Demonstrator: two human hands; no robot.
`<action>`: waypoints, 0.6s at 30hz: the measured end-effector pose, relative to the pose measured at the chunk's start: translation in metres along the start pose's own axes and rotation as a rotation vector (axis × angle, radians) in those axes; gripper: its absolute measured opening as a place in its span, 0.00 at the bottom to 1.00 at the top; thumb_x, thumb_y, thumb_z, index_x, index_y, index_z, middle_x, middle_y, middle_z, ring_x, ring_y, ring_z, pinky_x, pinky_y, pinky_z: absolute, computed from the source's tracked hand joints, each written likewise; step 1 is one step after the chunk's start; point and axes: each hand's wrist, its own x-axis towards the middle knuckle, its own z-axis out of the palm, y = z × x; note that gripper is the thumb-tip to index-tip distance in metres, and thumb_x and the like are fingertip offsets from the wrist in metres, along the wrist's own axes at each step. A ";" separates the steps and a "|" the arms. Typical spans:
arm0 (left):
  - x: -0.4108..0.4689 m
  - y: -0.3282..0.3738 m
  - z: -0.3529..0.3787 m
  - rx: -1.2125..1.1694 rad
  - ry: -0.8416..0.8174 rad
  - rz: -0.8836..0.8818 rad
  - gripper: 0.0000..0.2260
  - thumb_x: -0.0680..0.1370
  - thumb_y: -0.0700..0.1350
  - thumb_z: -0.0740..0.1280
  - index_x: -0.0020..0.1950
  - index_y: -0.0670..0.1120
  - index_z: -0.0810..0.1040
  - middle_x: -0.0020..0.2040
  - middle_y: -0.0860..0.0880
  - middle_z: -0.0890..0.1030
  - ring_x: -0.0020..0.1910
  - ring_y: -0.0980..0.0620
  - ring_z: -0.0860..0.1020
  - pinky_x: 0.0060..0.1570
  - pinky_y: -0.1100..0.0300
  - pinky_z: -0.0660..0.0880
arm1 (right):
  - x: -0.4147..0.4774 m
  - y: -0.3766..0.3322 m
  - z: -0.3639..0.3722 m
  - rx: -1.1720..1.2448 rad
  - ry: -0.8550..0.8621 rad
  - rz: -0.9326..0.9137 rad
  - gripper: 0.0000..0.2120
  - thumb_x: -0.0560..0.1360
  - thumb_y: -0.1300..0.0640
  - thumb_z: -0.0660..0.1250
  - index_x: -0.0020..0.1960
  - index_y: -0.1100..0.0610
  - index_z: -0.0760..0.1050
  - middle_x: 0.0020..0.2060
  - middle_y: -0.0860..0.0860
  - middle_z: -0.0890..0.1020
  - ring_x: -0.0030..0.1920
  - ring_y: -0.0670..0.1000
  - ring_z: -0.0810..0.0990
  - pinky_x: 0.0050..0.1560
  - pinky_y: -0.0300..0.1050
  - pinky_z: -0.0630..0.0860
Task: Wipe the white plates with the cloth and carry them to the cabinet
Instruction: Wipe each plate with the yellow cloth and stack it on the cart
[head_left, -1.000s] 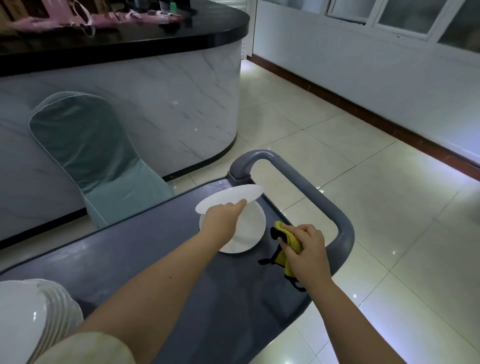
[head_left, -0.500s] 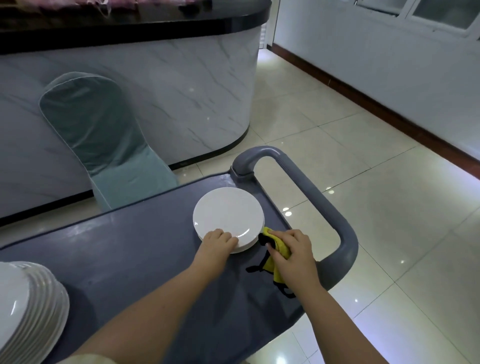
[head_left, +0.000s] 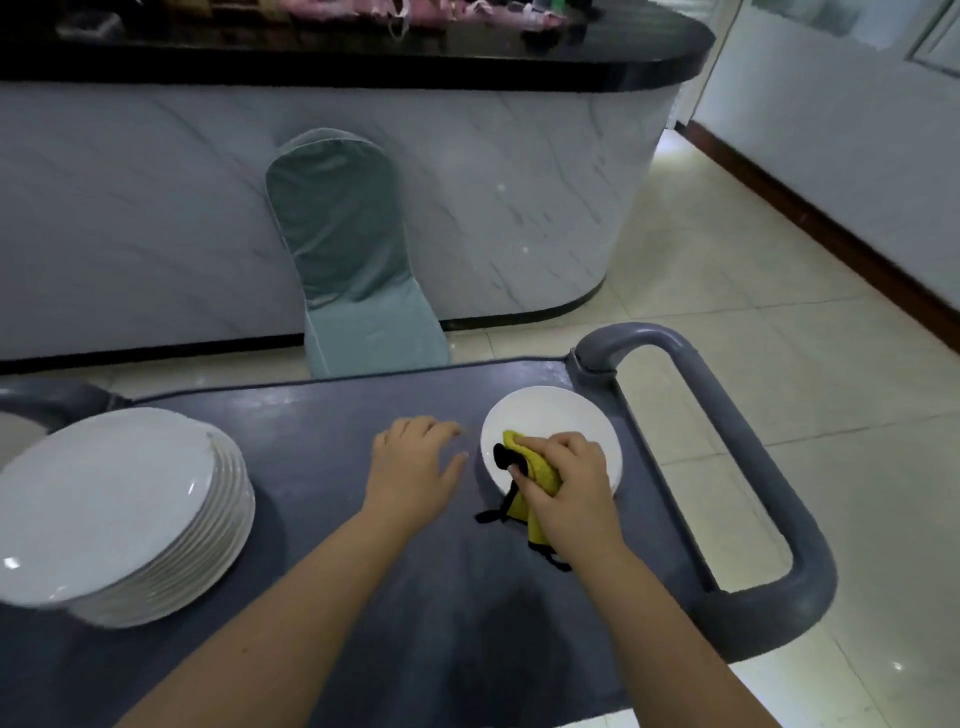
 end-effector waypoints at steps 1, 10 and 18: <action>-0.002 -0.014 -0.020 0.016 0.034 -0.065 0.11 0.75 0.48 0.71 0.56 0.48 0.81 0.51 0.47 0.81 0.53 0.42 0.77 0.51 0.48 0.72 | 0.008 -0.014 0.010 -0.013 -0.030 -0.069 0.15 0.72 0.54 0.74 0.58 0.47 0.80 0.46 0.45 0.73 0.50 0.48 0.68 0.52 0.43 0.68; -0.108 -0.128 -0.159 0.061 0.334 -0.697 0.11 0.76 0.48 0.70 0.57 0.49 0.80 0.54 0.48 0.81 0.54 0.43 0.75 0.54 0.47 0.72 | 0.029 -0.134 0.124 0.015 -0.282 -0.502 0.17 0.70 0.55 0.76 0.58 0.52 0.81 0.46 0.50 0.77 0.47 0.54 0.72 0.45 0.53 0.72; -0.194 -0.190 -0.186 -0.245 0.524 -1.180 0.20 0.73 0.55 0.72 0.59 0.50 0.69 0.50 0.50 0.76 0.47 0.50 0.76 0.42 0.55 0.73 | 0.002 -0.193 0.197 0.054 -0.451 -0.564 0.17 0.71 0.52 0.75 0.59 0.50 0.81 0.48 0.48 0.76 0.51 0.53 0.71 0.50 0.53 0.72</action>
